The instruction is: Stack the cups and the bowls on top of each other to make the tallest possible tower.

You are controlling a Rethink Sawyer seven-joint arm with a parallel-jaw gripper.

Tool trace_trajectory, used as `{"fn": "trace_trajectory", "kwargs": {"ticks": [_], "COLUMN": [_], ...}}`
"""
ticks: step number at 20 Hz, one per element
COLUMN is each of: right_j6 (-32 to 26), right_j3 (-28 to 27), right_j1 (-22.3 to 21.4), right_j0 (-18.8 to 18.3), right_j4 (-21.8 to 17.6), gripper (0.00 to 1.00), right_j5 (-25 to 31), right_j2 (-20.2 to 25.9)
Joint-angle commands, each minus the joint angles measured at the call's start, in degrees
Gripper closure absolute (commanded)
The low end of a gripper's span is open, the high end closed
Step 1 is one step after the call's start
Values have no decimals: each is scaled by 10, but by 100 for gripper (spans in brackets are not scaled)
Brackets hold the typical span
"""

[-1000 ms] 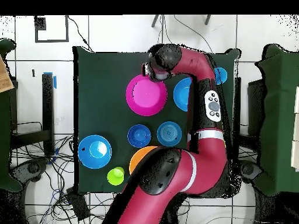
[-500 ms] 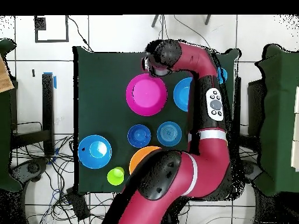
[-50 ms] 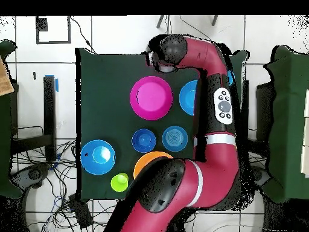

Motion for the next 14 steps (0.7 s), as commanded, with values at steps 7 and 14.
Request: {"fn": "trace_trajectory", "kwargs": {"ticks": [7, 14], "right_j6": [-79, -19], "right_j3": [-14, 59], "right_j1": [-1, -42], "right_j0": [33, 35], "right_j4": [-31, -23], "gripper": [100, 100], "right_j5": [-15, -44], "right_j2": [7, -22]}}
